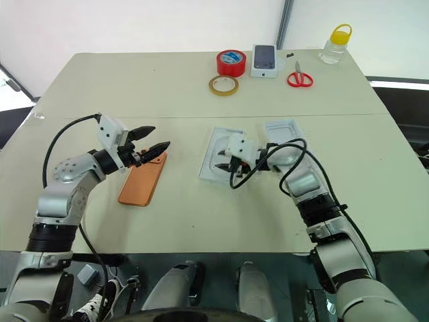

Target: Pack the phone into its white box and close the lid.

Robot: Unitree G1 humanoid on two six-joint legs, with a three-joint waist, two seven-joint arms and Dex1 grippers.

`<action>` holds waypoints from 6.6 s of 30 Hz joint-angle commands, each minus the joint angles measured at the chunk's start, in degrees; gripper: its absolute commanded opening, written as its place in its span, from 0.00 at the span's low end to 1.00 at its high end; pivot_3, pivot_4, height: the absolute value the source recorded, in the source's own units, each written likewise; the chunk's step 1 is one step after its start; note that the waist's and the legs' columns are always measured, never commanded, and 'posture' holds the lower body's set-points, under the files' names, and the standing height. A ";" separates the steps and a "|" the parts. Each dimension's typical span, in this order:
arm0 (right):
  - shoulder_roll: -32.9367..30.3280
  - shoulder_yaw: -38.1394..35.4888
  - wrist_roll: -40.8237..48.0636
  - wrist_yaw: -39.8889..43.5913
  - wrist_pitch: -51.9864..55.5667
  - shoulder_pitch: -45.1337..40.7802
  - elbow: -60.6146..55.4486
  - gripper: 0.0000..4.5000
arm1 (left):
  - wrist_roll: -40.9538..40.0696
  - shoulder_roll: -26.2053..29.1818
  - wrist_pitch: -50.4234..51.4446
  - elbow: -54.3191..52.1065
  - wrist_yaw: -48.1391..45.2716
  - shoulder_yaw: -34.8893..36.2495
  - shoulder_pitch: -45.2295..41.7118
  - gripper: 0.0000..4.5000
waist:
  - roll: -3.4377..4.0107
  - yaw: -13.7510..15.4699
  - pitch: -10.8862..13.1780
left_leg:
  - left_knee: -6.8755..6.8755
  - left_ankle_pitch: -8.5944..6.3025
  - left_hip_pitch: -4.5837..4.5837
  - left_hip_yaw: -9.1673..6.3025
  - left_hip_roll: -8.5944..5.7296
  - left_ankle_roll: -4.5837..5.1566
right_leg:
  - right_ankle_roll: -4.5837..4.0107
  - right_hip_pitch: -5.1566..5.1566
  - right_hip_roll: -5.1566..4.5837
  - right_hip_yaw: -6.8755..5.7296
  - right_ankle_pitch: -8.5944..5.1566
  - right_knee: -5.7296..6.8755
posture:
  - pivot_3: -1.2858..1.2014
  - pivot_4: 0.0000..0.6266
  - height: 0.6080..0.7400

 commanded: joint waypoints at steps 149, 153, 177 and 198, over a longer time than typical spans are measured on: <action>8.21 -0.15 14.92 3.58 18.03 4.02 -23.00 0.77 | -35.14 -4.66 61.98 15.62 11.65 32.92 -4.66 0.00 | 0.19 0.04 -0.77 | -0.64 -0.13 0.14 -0.12 -0.03 0.20 | -0.03 -0.33 -0.05 0.00 0.00 -0.15 | 0.52 0.24 1.00; -0.93 2.96 9.41 7.49 8.84 7.32 -22.23 0.77 | -35.75 -6.54 61.57 12.67 14.04 31.82 -4.98 0.00 | 0.12 0.25 -0.73 | -0.61 -0.13 0.08 -0.11 -0.06 0.20 | -0.03 -0.27 -0.08 -0.01 0.00 -0.16 | 0.52 0.24 1.00; -6.89 2.54 6.98 8.02 -6.78 15.70 -17.37 0.37 | -36.79 -6.95 62.35 10.46 14.76 27.75 -5.67 0.00 | -0.27 0.34 -0.48 | -0.61 0.07 0.08 -0.12 -0.01 -0.13 | -0.06 -0.12 -0.04 -0.03 0.02 -0.17 | 0.52 0.24 1.00; -7.14 5.48 3.48 9.15 -9.91 16.08 -15.28 0.27 | -37.93 -6.91 62.82 10.24 14.55 27.04 -5.83 0.00 | -0.32 0.32 -0.45 | -0.60 0.09 0.08 -0.12 -0.01 -0.15 | -0.06 -0.12 -0.04 -0.03 0.02 -0.16 | 0.52 0.24 1.00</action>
